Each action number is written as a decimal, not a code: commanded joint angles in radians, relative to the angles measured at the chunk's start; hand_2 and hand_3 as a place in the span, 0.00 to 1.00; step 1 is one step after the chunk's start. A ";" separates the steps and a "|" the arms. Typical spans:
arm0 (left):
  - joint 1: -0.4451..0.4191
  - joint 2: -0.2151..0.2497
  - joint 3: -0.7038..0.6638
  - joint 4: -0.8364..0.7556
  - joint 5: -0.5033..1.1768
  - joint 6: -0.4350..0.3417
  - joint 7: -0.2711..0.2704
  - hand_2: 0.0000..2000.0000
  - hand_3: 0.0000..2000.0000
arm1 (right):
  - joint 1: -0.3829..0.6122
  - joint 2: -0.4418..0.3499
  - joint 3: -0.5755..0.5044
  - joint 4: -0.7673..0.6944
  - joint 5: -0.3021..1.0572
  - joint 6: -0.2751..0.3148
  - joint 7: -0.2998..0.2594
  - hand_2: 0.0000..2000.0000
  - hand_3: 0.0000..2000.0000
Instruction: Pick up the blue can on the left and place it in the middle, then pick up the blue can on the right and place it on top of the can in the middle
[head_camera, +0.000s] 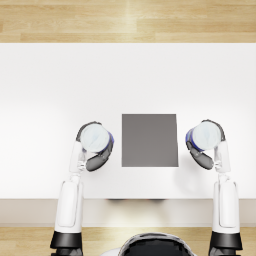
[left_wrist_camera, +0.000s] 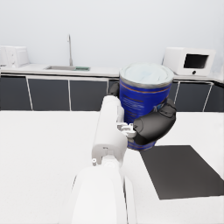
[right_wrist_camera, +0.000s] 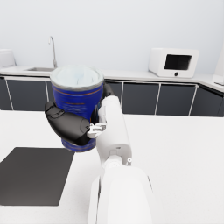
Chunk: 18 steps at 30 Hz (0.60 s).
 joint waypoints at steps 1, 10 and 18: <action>0.092 0.036 0.109 0.045 -0.032 0.000 0.000 1.00 0.76 | 0.012 -0.002 0.008 0.051 0.000 0.001 0.000 1.00 0.76; 0.227 0.143 0.319 0.318 -0.109 -0.002 0.000 1.00 0.76 | 0.104 -0.028 0.055 0.128 0.000 0.001 0.001 1.00 0.76; 0.346 0.107 0.540 0.562 -0.112 -0.001 -0.071 1.00 0.76 | 0.172 -0.058 0.121 0.194 0.000 0.048 0.000 1.00 0.76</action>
